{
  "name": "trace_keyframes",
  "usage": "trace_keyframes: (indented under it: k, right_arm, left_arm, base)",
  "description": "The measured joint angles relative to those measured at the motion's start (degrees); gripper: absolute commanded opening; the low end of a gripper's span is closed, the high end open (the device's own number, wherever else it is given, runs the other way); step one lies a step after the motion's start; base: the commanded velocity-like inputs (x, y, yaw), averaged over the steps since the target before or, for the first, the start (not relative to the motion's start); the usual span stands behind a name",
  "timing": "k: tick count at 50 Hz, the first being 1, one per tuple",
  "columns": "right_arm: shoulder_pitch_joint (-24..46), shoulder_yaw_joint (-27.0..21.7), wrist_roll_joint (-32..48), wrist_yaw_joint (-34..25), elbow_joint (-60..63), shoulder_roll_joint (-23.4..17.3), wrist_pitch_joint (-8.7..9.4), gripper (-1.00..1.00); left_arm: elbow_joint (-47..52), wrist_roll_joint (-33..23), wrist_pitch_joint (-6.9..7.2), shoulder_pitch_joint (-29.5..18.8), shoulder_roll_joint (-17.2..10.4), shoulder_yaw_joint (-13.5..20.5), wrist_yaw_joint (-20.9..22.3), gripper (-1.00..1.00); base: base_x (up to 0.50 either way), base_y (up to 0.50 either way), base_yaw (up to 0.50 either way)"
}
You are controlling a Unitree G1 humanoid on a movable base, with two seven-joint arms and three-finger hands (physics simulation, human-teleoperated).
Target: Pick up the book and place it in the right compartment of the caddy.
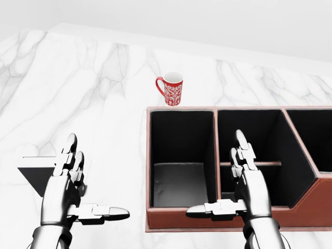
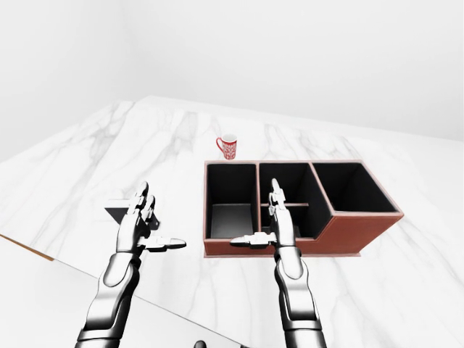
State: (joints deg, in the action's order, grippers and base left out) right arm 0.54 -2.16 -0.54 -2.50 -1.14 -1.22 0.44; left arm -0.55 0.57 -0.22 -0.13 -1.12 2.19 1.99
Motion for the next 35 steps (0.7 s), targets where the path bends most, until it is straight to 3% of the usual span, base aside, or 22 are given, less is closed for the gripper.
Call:
trace_keyframes:
  k: [35]
  right_arm:
    - [0.1, -0.1, 0.1, 0.0, -0.4, -0.1, -0.19, 1.00]
  left_arm:
    - [-1.7, -0.5, -0.89, -1.1, -0.2, 0.5, -1.7, 1.00]
  base:
    - [0.00, 0.00, 0.00]
